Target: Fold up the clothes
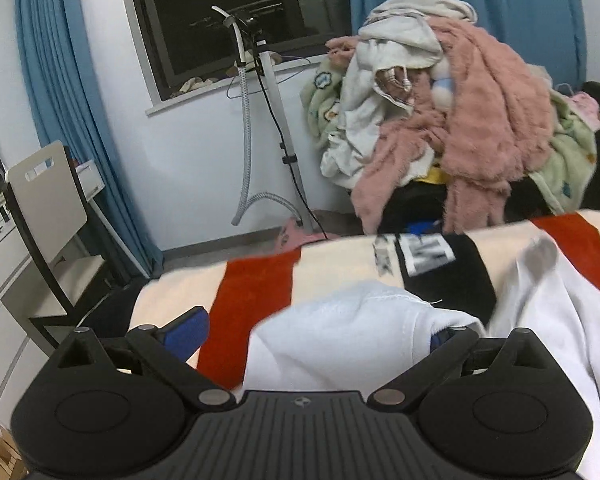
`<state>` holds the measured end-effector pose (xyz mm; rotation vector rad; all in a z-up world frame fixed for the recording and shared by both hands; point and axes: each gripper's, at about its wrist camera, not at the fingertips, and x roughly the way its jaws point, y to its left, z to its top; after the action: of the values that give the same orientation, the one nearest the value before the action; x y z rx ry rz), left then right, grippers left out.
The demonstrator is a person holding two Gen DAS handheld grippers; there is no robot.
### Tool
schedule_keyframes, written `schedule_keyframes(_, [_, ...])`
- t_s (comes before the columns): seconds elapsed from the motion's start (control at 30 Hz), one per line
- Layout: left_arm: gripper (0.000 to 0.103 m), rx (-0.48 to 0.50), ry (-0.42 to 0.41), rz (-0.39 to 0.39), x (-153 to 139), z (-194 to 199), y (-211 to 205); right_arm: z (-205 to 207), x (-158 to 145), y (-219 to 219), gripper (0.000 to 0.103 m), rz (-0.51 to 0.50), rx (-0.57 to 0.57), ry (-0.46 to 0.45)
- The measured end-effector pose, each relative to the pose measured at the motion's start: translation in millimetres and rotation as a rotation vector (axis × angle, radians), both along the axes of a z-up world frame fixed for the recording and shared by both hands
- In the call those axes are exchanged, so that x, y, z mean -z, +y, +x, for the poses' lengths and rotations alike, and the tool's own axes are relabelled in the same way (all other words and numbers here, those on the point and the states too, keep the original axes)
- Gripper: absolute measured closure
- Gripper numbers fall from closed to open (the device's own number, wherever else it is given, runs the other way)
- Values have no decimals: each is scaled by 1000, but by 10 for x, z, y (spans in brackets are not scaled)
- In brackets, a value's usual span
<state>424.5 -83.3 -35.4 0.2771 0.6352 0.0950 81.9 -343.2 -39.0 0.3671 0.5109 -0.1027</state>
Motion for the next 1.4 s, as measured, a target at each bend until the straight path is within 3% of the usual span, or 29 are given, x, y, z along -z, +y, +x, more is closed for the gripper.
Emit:
schedule_keyframes(0.1, [3, -32, -4, 27, 51, 327, -62, 220, 215, 45, 18, 1, -50, -10])
schedule_keyframes(0.2, [3, -80, 5, 71, 148, 692, -109, 401, 367, 106, 18, -77, -81, -47])
schedule_keyframes(0.37, [0, -150, 133, 220, 626, 1293, -113, 685, 569, 66, 18, -87, -85, -58])
schedule_keyframes(0.47, [0, -129, 166, 255, 707, 1429, -179, 867, 750, -2, 18, -67, -71, -12])
schedule_keyframes(0.57, [1, -34, 218, 408, 660, 1487, -355, 978, 858, -49, 18, -18, -66, 26])
schedule_keyframes(0.7, [1, 96, 307, 528, 504, 1440, -591, 950, 795, -48, 18, -2, -64, 4])
schedule_keyframes(0.8, [1, 152, 343, 572, 433, 1343, -821, 887, 769, -43, 18, -5, -62, 5])
schedule_keyframes(0.9, [1, 174, 329, 615, 418, 1216, -1045, 819, 742, -47, 18, 0, -58, 11])
schedule_keyframes(1.03, [1, 253, 306, 547, 346, 970, -1288, 737, 680, -55, 18, -10, -50, -8])
schedule_keyframes(1.1, [5, 272, 261, 472, 216, 851, -1354, 716, 668, -77, 18, -6, -43, -16])
schedule_keyframes(1.17, [14, 288, 207, 296, 46, 709, -1302, 718, 670, -101, 18, 3, -30, -15])
schedule_keyframes(1.3, [18, 382, 72, -68, -152, 350, -1151, 724, 684, -149, 18, 18, -6, -6])
schedule_keyframes(1.4, [20, 451, 51, -233, -20, 207, -1184, 718, 677, -155, 18, 17, 2, -8])
